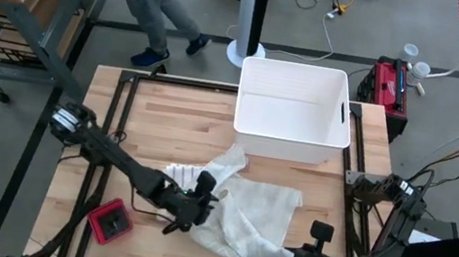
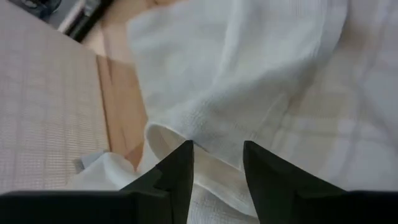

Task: Fold towel
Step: Fold the light gray patterned towel

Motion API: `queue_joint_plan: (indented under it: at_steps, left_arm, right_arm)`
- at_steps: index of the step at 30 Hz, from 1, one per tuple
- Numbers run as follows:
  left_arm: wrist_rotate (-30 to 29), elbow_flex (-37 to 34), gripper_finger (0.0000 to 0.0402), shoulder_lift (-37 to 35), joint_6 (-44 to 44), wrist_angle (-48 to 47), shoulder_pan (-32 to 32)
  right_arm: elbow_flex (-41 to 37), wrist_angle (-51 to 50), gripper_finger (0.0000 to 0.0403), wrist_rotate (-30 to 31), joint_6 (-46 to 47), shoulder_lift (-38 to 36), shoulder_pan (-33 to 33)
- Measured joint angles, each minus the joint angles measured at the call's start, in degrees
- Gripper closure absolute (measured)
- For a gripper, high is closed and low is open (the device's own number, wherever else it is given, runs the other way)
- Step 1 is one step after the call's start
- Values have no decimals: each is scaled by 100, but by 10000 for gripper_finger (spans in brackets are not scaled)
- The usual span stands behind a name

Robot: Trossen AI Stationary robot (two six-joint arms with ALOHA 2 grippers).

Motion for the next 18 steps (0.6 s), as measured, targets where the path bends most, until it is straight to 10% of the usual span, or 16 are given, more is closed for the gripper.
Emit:
queue_joint_plan:
  at_steps: [18]
  left_arm:
    - [1208, 35, 354, 303, -412, 515, 249]
  right_arm:
    - [0, 4, 403, -12, -80, -28, -39]
